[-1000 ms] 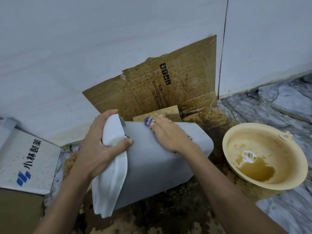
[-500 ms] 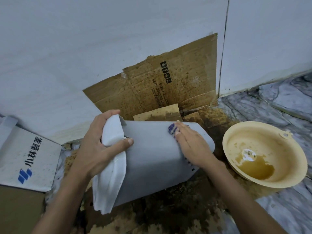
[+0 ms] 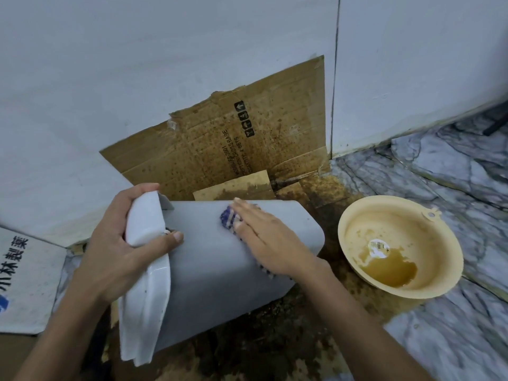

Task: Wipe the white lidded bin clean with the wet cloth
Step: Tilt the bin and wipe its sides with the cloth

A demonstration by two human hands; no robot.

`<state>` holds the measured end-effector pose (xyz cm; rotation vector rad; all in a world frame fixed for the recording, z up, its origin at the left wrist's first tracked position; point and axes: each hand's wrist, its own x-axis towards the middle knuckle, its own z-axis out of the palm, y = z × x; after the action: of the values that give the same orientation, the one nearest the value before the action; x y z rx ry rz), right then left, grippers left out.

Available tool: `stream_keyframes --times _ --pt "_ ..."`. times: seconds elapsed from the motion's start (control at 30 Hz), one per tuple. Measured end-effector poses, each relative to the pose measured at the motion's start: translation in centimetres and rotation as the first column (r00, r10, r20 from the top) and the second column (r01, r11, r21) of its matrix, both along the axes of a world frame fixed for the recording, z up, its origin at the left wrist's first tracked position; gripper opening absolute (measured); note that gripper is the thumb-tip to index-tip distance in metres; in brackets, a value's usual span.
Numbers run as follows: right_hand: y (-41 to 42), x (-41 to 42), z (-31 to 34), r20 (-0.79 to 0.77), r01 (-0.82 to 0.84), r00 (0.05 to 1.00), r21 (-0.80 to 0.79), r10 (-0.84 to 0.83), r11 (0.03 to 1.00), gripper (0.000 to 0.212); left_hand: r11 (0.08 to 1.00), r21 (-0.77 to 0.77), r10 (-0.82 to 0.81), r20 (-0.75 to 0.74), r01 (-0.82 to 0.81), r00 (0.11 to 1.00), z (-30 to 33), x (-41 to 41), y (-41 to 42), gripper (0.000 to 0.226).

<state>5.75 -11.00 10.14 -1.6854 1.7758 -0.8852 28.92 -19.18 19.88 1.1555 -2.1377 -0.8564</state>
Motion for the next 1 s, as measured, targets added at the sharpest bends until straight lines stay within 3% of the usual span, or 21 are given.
stream_keyframes --times 0.1,0.2,0.4,0.5,0.7,0.8,1.0 --pt "0.6 -5.2 -3.4 -0.015 0.195 0.981 0.147 -0.195 0.97 0.049 1.0 0.002 -0.005 -0.009 0.005 1.0 -0.3 0.7 0.4 0.079" --pt "-1.8 -7.9 -3.5 0.039 0.228 0.967 0.292 -0.25 0.929 0.048 1.0 -0.003 -0.027 -0.013 0.027 1.0 -0.4 0.9 0.5 0.077" --pt "-2.2 -1.8 -0.3 0.009 0.076 0.997 0.054 -0.077 0.996 0.048 0.999 -0.021 -0.035 -0.008 0.034 0.999 -0.2 -0.4 0.3 0.076" --pt "1.2 -0.1 -0.9 0.056 0.123 0.991 -0.023 -0.122 0.992 0.049 1.0 -0.009 -0.028 -0.011 0.028 1.0 0.0 -0.7 0.2 0.078" --pt "2.8 -7.0 -5.5 0.046 0.329 0.938 0.203 -0.345 0.922 0.048 0.999 0.011 -0.048 -0.016 0.048 0.999 0.1 -0.7 0.5 0.078" --pt "0.2 -8.8 -5.5 0.055 0.321 0.935 0.284 -0.349 0.904 0.05 0.999 0.01 -0.047 -0.004 0.047 0.999 0.1 -1.1 0.2 0.08" --pt "-2.2 -3.9 -0.8 0.075 0.187 0.978 0.101 -0.195 0.977 0.042 0.998 0.022 -0.059 0.025 0.059 0.998 0.3 -2.1 0.3 0.081"
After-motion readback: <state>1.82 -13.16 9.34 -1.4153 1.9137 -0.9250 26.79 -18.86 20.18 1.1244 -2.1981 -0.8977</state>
